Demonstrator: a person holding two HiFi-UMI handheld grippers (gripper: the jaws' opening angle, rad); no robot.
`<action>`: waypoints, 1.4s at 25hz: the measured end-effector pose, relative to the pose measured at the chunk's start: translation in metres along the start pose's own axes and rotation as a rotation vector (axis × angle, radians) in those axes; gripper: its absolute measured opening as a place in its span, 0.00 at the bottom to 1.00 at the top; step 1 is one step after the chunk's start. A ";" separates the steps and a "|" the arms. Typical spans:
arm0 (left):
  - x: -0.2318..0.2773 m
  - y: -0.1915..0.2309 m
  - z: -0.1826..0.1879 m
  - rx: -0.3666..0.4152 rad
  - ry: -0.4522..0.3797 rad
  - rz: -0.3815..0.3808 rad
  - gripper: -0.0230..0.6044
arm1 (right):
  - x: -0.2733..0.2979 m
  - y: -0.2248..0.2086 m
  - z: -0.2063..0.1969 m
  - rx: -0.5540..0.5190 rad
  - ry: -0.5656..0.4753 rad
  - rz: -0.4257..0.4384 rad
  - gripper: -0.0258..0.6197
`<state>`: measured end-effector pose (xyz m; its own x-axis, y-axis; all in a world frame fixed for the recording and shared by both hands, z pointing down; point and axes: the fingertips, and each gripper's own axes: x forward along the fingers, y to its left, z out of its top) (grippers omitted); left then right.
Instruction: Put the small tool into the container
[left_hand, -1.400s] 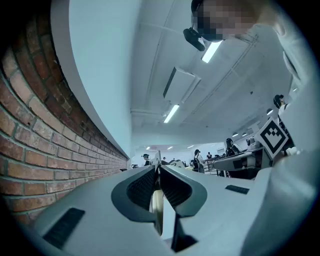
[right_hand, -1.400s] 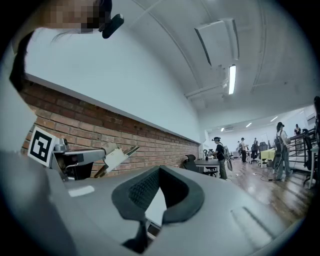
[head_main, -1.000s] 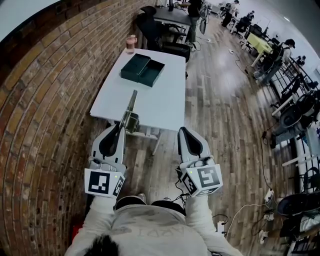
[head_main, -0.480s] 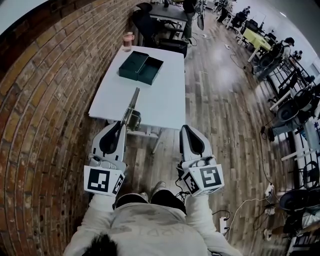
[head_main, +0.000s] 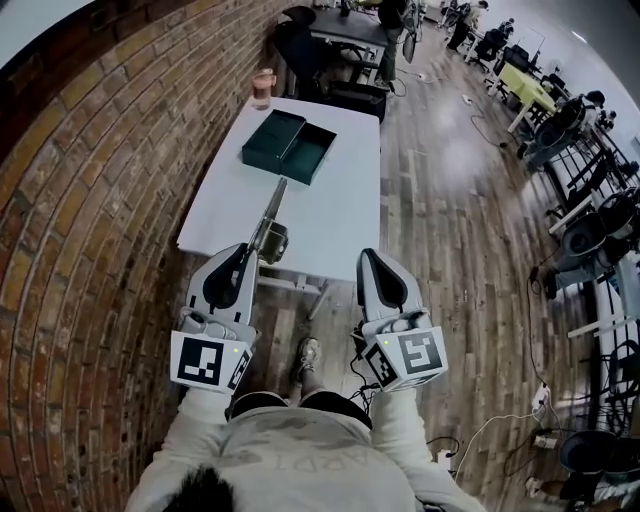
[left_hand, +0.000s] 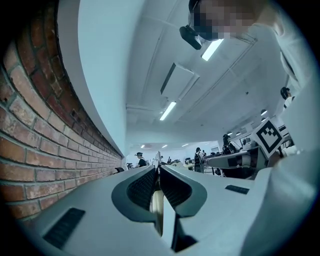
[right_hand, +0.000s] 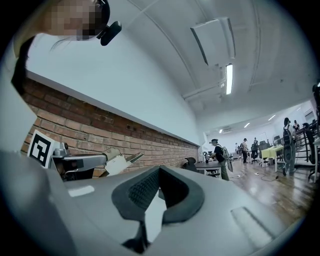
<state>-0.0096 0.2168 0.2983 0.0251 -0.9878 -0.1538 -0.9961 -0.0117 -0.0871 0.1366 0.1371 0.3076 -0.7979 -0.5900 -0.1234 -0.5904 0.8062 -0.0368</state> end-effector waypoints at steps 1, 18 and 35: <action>0.010 0.003 -0.002 0.002 0.000 0.004 0.09 | 0.009 -0.006 -0.001 0.000 -0.002 0.005 0.06; 0.158 0.038 -0.022 0.000 0.010 0.056 0.09 | 0.137 -0.108 -0.011 0.028 -0.002 0.087 0.06; 0.248 0.055 -0.040 0.016 0.011 0.075 0.09 | 0.207 -0.165 -0.026 0.041 0.012 0.135 0.06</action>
<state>-0.0615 -0.0348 0.2949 -0.0505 -0.9874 -0.1500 -0.9937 0.0647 -0.0912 0.0656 -0.1191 0.3139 -0.8713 -0.4763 -0.1180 -0.4724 0.8793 -0.0611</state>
